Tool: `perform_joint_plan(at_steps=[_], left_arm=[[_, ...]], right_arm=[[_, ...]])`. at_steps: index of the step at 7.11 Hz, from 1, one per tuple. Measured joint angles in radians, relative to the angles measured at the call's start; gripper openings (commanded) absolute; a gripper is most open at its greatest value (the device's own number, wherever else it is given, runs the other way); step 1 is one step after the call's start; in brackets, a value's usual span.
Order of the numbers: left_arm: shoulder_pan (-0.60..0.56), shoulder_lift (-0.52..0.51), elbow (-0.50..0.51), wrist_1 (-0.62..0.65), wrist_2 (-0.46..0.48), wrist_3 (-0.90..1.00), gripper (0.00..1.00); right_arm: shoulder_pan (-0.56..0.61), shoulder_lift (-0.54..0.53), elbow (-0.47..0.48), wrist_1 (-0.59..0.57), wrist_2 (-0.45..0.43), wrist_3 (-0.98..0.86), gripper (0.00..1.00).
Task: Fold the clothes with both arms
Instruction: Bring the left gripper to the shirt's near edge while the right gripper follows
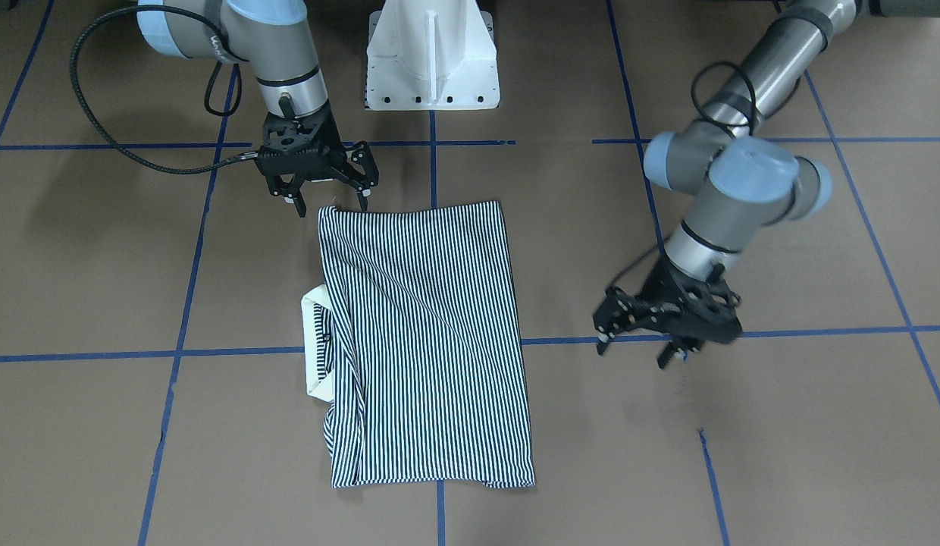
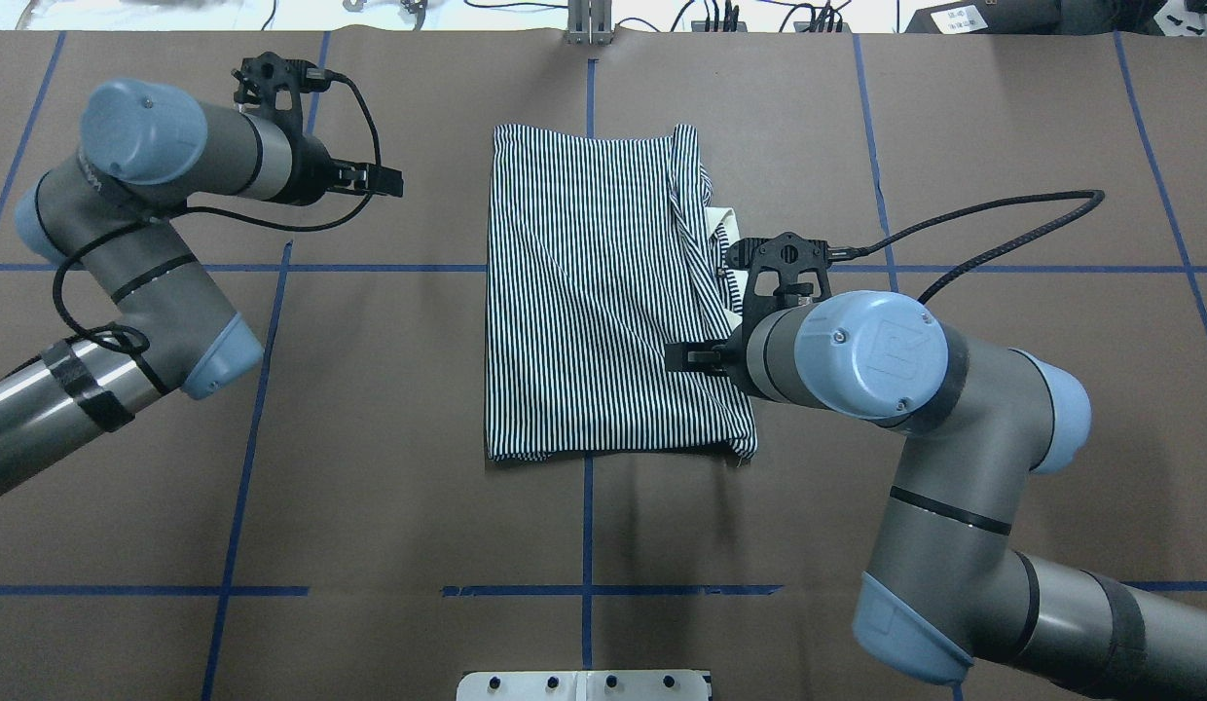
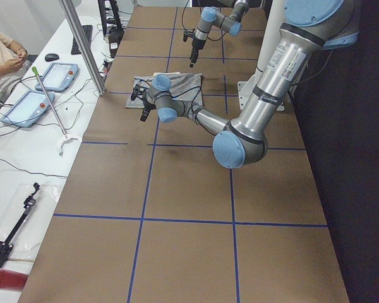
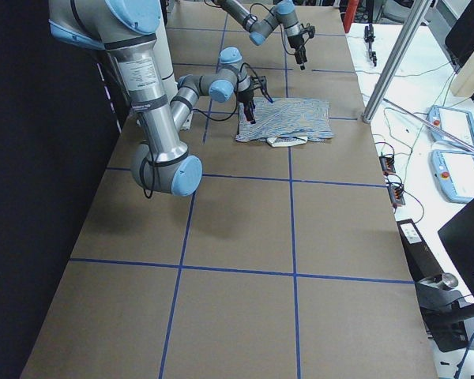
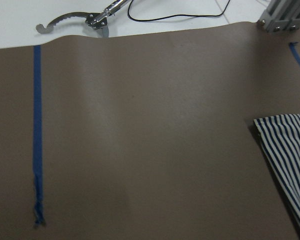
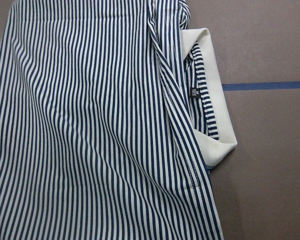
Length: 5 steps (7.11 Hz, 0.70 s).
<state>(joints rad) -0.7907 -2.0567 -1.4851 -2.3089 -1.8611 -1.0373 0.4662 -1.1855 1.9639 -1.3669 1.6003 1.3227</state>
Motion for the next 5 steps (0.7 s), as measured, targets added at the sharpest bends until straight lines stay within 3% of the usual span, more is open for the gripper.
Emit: perform_joint_plan(at_steps=[2,3,4,5], left_arm=[[0.188,0.063,-0.248,0.134,0.071,-0.262,1.0],[0.296,0.077,-0.303,0.165,0.157,-0.401,0.76],[0.384,0.083,-0.316,0.176,0.238,-0.525,0.63],[0.441,0.083,-0.311,0.192,0.29,-0.605,0.63]], right_arm=[[0.0,-0.141,0.029,0.239,-0.013,0.174,1.0],[0.0,-0.191,0.034,0.313,-0.028,0.238,1.0],[0.0,-0.213,0.036,0.344,-0.038,0.268,1.0],[0.0,-0.221,0.037,0.353,-0.044,0.281,1.0]])
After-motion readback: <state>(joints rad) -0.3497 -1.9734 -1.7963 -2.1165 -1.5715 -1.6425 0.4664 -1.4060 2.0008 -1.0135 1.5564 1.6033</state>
